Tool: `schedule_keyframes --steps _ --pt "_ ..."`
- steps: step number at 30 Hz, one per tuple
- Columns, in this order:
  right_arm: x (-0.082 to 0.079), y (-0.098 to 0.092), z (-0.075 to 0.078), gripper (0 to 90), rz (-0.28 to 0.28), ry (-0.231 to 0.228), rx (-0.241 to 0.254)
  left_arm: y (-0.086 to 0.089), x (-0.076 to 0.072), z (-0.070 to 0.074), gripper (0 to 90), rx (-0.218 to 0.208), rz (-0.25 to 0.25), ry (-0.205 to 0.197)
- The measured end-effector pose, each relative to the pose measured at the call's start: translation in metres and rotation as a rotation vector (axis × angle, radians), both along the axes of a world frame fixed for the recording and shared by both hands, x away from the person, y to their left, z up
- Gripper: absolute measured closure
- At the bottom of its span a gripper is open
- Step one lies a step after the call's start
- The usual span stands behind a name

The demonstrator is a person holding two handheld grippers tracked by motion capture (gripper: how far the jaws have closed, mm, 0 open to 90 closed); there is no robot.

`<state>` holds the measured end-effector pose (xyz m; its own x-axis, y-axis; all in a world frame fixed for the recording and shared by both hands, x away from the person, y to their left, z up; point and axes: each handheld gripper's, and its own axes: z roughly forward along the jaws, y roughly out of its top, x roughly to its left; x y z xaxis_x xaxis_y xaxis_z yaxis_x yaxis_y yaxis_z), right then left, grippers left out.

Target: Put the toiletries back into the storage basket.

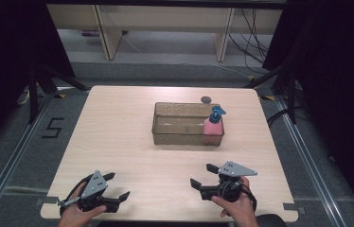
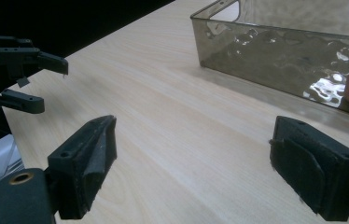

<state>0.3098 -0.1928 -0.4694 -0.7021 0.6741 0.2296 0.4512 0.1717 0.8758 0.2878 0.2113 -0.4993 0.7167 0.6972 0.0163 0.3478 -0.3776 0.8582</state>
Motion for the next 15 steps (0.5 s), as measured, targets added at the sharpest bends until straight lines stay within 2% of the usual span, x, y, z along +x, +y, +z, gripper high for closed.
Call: schedule_keyframes --steps 1,2,3,6,7,8,9,10,12,14,15 --pt "0.0 0.0 -0.001 15.6 -0.006 -0.008 -0.018 0.0 0.0 0.0 14.8 0.0 -0.001 0.0" --pt "-0.004 0.0 0.0 15.6 -0.003 0.021 -0.006 0.0 0.0 0.0 14.8 0.001 -0.001 0.0" --pt "-0.003 0.0 -0.001 15.6 0.002 -0.011 -0.013 0.0 0.0 0.0 14.8 0.001 -0.001 0.0" --pt "-0.005 0.0 -0.002 15.6 0.009 -0.006 -0.009 0.0 0.0 -0.001 14.8 -0.002 -0.004 0.0" --pt "-0.008 0.0 -0.003 15.6 0.003 0.013 -0.011 0.0 0.0 0.0 14.8 0.008 -0.005 0.0" --pt "-0.008 0.0 -0.003 15.6 0.003 0.013 -0.011 0.0 0.0 0.0 14.8 0.008 -0.006 0.0" --pt "-0.007 0.0 -0.004 15.6 0.007 -0.023 -0.019 0.0 0.0 0.0 14.8 0.01 -0.005 0.0" --pt "-0.009 0.0 -0.004 15.7 0.014 0.002 -0.017 0.0 0.0 0.0 14.8 0.012 -0.004 0.0" --pt "-0.01 0.0 -0.005 15.6 0.022 -0.001 -0.018 -0.001 0.0 0.0 14.8 0.004 -0.002 0.0" --pt "-0.012 0.002 -0.006 15.6 0.012 0.009 -0.009 0.0 0.0 0.0 14.8 0.013 -0.005 0.0" --pt "-0.012 0.001 -0.006 15.7 0.017 -0.001 -0.02 0.0 0.0 0.0 14.8 0.013 -0.01 0.0"
